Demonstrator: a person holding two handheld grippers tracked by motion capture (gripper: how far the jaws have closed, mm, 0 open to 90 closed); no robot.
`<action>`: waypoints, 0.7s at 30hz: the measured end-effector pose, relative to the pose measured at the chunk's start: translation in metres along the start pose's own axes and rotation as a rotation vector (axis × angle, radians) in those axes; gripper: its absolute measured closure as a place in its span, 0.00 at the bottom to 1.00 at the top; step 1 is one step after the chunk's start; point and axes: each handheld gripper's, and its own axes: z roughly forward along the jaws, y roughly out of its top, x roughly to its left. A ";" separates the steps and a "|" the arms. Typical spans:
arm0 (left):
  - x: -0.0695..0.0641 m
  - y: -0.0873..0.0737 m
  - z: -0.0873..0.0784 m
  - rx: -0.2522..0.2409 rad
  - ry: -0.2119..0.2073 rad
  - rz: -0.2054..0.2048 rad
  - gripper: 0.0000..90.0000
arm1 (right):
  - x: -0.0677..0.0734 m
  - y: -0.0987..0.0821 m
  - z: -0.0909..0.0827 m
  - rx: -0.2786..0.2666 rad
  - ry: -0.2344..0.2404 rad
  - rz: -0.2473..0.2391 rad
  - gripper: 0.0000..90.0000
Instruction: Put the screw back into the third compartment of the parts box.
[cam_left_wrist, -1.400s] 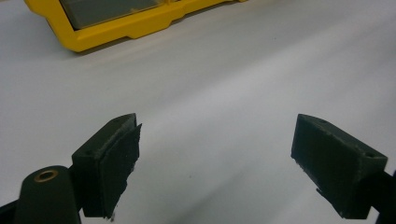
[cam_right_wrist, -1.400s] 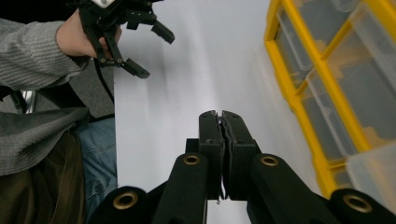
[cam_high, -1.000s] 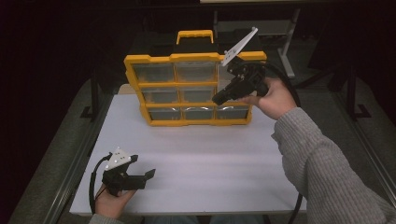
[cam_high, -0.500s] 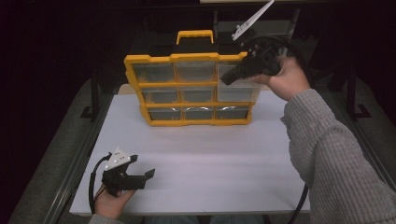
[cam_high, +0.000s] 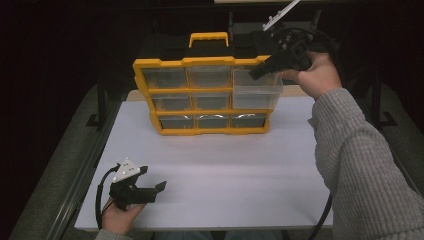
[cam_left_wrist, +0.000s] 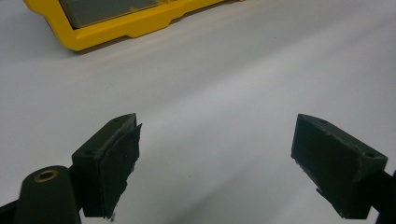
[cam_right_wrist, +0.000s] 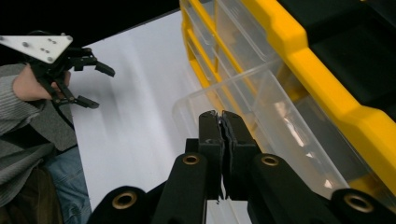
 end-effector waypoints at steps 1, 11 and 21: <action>0.000 0.000 0.000 0.000 0.000 0.000 0.16 | -0.001 0.000 0.000 0.005 -0.002 0.011 0.96; 0.001 0.000 0.000 -0.001 0.001 0.009 0.16 | -0.009 -0.001 0.013 0.031 -0.010 0.037 0.96; 0.002 -0.001 0.000 -0.007 -0.001 0.003 0.16 | -0.018 -0.009 0.030 0.050 -0.012 0.064 0.88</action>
